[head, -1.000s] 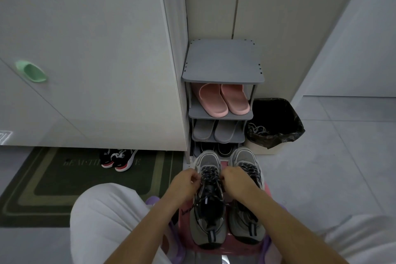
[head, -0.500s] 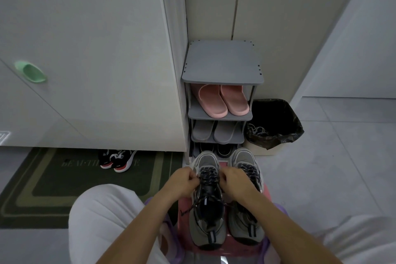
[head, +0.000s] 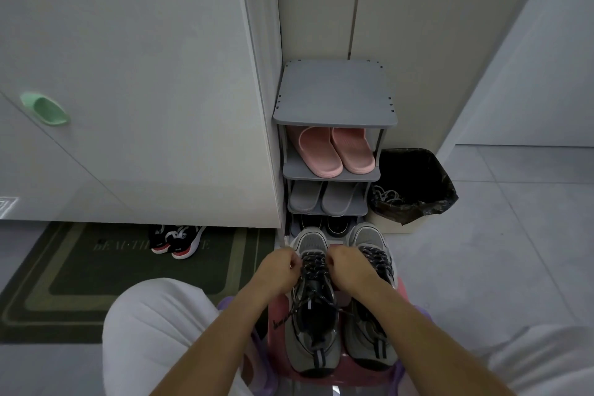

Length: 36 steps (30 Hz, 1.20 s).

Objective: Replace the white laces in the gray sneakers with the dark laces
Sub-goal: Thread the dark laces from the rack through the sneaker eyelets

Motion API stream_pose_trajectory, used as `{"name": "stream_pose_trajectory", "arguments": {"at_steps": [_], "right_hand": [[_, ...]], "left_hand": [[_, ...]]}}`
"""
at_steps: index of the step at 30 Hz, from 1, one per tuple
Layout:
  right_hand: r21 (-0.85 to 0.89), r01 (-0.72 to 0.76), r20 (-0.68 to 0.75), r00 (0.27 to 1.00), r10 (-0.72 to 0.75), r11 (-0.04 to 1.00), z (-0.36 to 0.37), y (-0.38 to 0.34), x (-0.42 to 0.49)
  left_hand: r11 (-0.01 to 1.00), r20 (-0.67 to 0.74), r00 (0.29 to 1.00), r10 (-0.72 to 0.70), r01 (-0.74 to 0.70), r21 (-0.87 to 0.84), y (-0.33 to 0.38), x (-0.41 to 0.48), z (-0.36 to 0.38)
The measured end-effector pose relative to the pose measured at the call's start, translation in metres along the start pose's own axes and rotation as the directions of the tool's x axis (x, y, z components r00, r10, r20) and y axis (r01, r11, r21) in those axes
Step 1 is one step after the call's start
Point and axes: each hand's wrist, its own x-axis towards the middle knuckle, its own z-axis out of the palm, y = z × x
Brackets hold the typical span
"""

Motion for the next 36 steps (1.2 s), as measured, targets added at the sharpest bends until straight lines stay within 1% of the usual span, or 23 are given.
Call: {"name": "stream_pose_trajectory", "arguments": {"at_steps": [4,8,11,12,14,16,20,22,26,28,30,31,32,34,36], "right_hand": [[0.035,0.027,-0.01,1.0,-0.026,0.999,0.001,0.002,-0.001],[0.027,0.024,0.009,1.0,-0.024,0.999,-0.002,0.003,0.001],[0.019,-0.019,0.006,1.0,0.019,1.0,-0.002,0.004,0.008],[0.01,-0.028,0.002,1.0,0.028,1.0,-0.002,0.003,0.01],[-0.015,-0.045,-0.007,0.999,0.045,0.999,0.0,-0.001,0.012],[-0.032,-0.051,-0.016,0.999,0.051,0.998,0.001,-0.003,0.013],[-0.027,-0.015,-0.028,0.999,0.015,1.0,0.003,0.001,0.015],[-0.017,-0.011,-0.026,1.0,0.011,1.0,0.004,0.002,0.015],[0.007,-0.003,-0.016,1.0,0.003,1.0,0.001,0.002,0.015],[0.03,0.017,-0.015,1.0,-0.017,0.999,-0.003,0.005,0.012],[0.09,0.062,-0.008,0.998,-0.061,0.994,-0.007,0.008,0.008],[0.12,0.092,0.001,0.996,-0.093,0.989,-0.009,0.01,0.005],[0.131,0.124,0.023,0.991,-0.128,0.984,-0.009,0.011,0.002],[0.088,0.181,0.099,0.977,-0.19,0.979,-0.009,0.012,-0.001],[0.03,0.193,0.171,0.966,-0.196,0.981,-0.009,0.008,-0.001]], "left_hand": [[0.998,0.09,0.996,-0.016,0.022,-0.06,0.001,0.002,-0.007],[0.991,0.116,0.993,-0.036,0.05,-0.122,-0.001,0.005,-0.011],[0.98,0.122,0.991,-0.06,0.082,-0.184,-0.004,0.009,-0.01],[0.986,0.101,0.994,-0.047,0.063,-0.157,-0.004,0.01,-0.009],[0.999,0.043,0.999,-0.005,0.007,-0.046,-0.003,0.011,-0.005],[1.0,0.006,1.0,0.014,-0.015,0.016,0.0,0.011,-0.001],[0.998,0.03,1.0,-0.004,0.003,0.061,0.004,0.012,-0.003],[0.998,0.038,0.999,-0.007,0.005,0.056,0.004,0.013,-0.005],[1.0,0.037,0.999,-0.018,0.018,-0.003,0.002,0.014,-0.007],[0.994,0.007,0.999,-0.032,0.033,-0.104,-0.004,0.014,-0.006],[0.981,-0.023,1.0,0.012,-0.016,-0.193,-0.011,0.01,-0.005],[0.977,-0.022,0.998,0.057,-0.06,-0.203,-0.012,0.007,-0.005],[0.974,-0.001,0.995,0.101,-0.099,-0.202,-0.014,0.004,-0.005],[0.974,0.081,0.985,0.154,-0.137,-0.181,-0.014,0.0,-0.002],[0.984,0.152,0.978,0.144,-0.125,-0.131,-0.013,-0.001,0.001]]}}
